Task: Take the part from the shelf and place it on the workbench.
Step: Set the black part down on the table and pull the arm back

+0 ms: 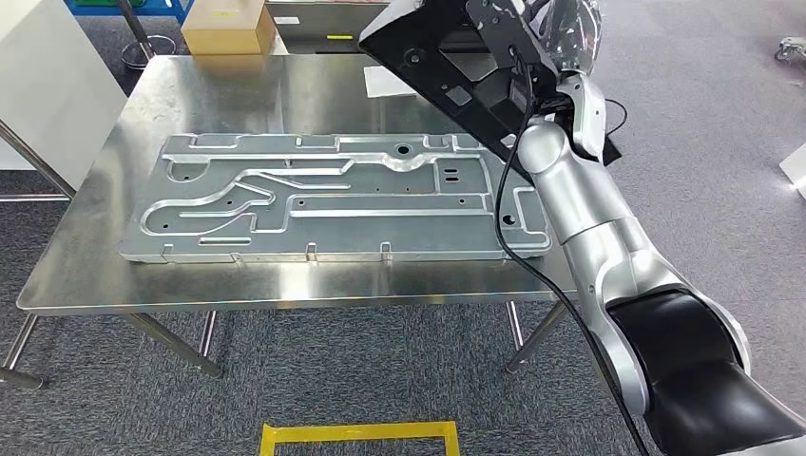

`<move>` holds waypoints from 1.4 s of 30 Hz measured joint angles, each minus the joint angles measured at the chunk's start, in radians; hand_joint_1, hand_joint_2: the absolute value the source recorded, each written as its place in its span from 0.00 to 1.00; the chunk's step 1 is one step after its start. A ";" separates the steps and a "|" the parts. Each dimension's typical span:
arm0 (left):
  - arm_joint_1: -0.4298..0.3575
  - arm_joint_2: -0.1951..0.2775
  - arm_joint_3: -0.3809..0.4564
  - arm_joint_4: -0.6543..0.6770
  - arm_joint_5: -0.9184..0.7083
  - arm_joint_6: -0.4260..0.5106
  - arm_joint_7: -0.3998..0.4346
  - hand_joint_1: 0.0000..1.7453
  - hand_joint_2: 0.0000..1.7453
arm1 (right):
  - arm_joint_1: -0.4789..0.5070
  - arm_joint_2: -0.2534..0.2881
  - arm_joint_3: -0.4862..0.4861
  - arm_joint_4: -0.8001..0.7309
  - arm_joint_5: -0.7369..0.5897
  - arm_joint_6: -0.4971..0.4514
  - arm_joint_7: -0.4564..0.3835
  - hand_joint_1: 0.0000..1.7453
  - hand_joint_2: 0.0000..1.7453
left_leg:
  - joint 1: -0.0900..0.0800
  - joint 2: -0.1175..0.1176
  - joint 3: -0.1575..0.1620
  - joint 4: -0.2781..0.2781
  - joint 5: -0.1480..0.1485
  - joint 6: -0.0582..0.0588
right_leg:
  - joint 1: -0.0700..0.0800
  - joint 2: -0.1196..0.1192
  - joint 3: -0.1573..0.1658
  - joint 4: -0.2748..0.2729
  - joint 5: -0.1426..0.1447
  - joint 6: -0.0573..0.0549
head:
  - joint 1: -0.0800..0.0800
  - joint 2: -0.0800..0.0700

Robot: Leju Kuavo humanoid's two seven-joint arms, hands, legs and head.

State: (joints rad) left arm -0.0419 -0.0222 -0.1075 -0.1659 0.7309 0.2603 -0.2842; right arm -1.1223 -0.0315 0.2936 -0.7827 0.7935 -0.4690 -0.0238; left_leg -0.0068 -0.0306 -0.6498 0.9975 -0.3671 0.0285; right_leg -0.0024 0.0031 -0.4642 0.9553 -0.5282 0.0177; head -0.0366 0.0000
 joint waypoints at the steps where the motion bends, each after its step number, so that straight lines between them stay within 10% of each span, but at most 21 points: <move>1: 0.000 0.001 -0.002 0.000 -0.001 -0.003 0.000 0.00 0.00 | 0.009 0.005 -0.005 0.009 0.015 -0.001 -0.004 1.00 1.00 | 0.000 0.000 0.000 0.000 0.000 0.000 | 0.000 0.000 0.000 0.000 0.000 0.000 | 0.000 0.000; 17: -0.004 0.004 -0.012 0.000 0.004 0.011 0.007 0.00 0.00 | 0.185 0.090 -0.069 0.123 0.288 -0.031 -0.012 1.00 1.00 | 0.000 0.001 0.005 0.000 -0.001 -0.001 | 0.000 0.000 0.005 0.000 -0.001 -0.002 | 0.000 0.000; 42: -0.007 0.005 0.015 0.000 0.035 0.073 0.021 0.00 0.00 | 0.170 0.165 -0.182 0.200 0.359 0.123 0.020 1.00 1.00 | 0.000 0.002 0.007 0.000 -0.001 -0.001 | 0.000 0.001 0.006 0.000 -0.001 -0.002 | 0.000 0.000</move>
State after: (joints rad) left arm -0.0488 -0.0172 -0.0922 -0.1663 0.7664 0.3333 -0.2628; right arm -0.9527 0.1332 0.1117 -0.5830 1.1528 -0.3457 -0.0040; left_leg -0.0066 -0.0282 -0.6431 0.9971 -0.3682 0.0271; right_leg -0.0020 0.0040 -0.4581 0.9555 -0.5297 0.0153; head -0.0366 0.0000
